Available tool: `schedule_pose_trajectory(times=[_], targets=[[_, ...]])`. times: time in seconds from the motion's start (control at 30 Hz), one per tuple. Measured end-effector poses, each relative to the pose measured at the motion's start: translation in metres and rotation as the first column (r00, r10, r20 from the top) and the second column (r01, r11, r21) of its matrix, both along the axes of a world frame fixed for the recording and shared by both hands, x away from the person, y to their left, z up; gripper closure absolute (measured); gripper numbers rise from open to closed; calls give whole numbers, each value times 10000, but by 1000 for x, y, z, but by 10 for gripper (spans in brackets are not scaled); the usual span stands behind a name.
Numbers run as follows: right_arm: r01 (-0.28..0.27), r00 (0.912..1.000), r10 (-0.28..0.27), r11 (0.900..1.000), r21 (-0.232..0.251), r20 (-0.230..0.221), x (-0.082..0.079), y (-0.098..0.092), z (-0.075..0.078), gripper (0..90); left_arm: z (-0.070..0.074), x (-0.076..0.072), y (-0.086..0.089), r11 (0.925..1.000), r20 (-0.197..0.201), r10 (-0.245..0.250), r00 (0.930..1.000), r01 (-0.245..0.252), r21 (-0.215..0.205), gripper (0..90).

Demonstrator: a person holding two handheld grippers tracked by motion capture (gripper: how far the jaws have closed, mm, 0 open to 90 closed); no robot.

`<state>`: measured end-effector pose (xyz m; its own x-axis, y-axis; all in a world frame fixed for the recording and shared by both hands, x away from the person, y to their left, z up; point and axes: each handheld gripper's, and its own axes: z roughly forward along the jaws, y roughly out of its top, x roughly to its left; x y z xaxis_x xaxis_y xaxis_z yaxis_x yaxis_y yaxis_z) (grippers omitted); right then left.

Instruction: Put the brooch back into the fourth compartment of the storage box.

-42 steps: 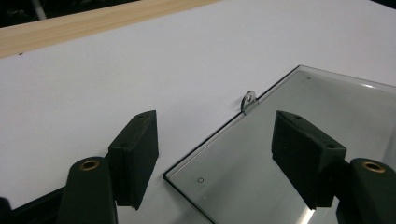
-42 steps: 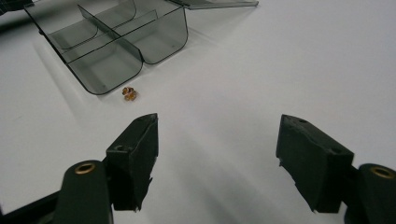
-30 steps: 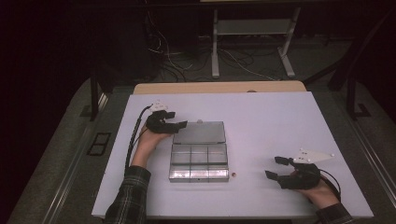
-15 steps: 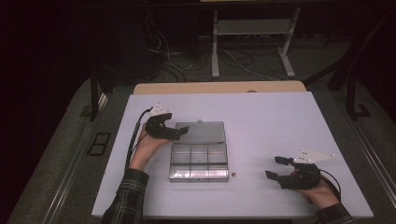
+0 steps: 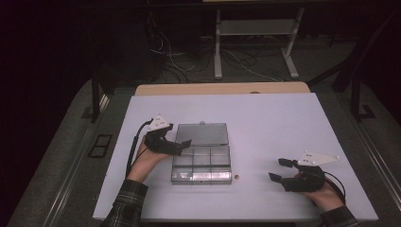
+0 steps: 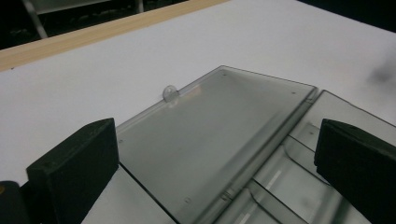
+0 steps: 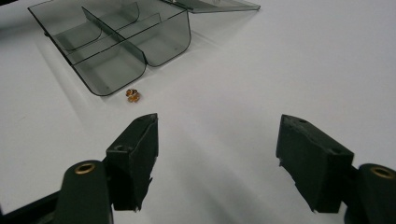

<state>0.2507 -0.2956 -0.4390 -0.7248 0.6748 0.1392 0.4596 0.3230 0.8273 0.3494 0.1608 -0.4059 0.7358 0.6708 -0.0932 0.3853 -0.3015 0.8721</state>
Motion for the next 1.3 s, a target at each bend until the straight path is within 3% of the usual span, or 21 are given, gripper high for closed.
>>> schedule_pose_trajectory(times=[0.6, 0.77, 1.07, 1.3], targets=[[3, 10000, -4, 10000, -47, -18, 0, 1, -1, 293, -9, -63, 4, 9971, 437, -361, 9984, 389, -651, 0], [-1, 10000, 1, 10000, -59, 6, 0, 1, -1, 293, -16, -78, 0, 9969, 464, -666, 9967, 685, -396, 0], [-15, 10000, 15, 10000, -89, 11, 0, 1, -1, 292, -22, -97, 1, 9956, 517, -781, 9956, 806, -481, 0], [-26, 9999, 26, 10000, 1, 100, 0, 3, -1, 237, -23, -98, 2, 9945, 575, -924, 9941, 950, -450, 0]])
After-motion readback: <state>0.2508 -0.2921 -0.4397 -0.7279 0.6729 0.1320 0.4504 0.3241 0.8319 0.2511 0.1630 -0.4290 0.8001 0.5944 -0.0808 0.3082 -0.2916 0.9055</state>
